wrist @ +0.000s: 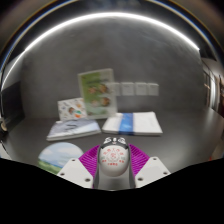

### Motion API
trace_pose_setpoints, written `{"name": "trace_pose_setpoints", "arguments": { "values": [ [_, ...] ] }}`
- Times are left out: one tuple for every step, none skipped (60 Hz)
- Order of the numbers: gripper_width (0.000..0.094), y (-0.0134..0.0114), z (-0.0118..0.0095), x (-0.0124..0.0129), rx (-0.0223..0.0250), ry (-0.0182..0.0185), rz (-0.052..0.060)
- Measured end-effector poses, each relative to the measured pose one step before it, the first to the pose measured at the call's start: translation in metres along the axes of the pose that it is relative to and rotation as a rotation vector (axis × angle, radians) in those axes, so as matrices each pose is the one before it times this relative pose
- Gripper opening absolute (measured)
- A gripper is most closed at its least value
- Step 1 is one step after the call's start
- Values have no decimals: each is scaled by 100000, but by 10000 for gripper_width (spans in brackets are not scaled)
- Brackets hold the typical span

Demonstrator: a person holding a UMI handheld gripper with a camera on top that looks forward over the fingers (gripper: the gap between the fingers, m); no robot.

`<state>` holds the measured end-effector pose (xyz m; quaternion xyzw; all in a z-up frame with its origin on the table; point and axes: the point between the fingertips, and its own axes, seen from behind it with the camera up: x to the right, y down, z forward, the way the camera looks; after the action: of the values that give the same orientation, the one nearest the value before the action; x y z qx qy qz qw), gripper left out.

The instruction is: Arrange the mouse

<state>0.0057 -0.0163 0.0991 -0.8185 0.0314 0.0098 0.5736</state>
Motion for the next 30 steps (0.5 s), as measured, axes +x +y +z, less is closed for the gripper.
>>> {"name": "trace_pose_setpoints", "arguments": {
  "values": [
    [411, -526, -24, -1752, 891, -1456, -568],
    [411, -433, 81, -1746, 637, -1469, -291],
    [411, -313, 136, -1729, 304, -1457, -240],
    [411, -177, 220, -1780, 98, -1502, -264],
    [412, -79, 246, -1686, -31, -1427, -390],
    [412, 15, 333, -1619, -119, -1093, -378],
    [411, 479, 502, -1535, 296, -502, -439],
    [410, -82, 321, -1297, -845, -509, -542],
    [410, 285, 371, -1244, -499, -369, -411],
    [409, 391, 417, -1144, -922, -170, -296],
    [409, 498, 411, -1081, -1202, -189, -208],
    [410, 605, 477, -1049, -1409, -309, -279],
    [409, 629, 453, -1003, -1448, -588, -355],
    [409, 751, 660, -986, -1211, -599, -453],
    [409, 584, 347, -970, -1538, -581, -290],
    [410, 565, 386, -806, -1082, -762, -404],
    [408, 545, 333, -658, -1024, -678, -559],
    [410, 567, 345, -522, -1225, -383, -447],
    [410, 562, 300, -359, -1380, -72, -405],
    [410, 507, 263, -263, -1296, 214, -416],
    [410, 568, 458, -163, -912, 667, -425],
    [409, 402, 211, -2, -1005, 750, -413],
    [410, 367, 209, -36, -637, 755, -233],
    [410, 267, 168, 50, -735, 887, -303],
    [411, 260, 156, 73, -639, 836, -348],
    [411, 250, 138, 89, -493, 788, -197],
    [410, 279, 164, 88, -637, 679, -29],
    [409, 362, 177, 85, -950, 583, 58],
    [409, 447, 176, 88, -1276, 545, 118],
    [414, 516, 174, 44, -1593, 374, 22]
  ]
}}
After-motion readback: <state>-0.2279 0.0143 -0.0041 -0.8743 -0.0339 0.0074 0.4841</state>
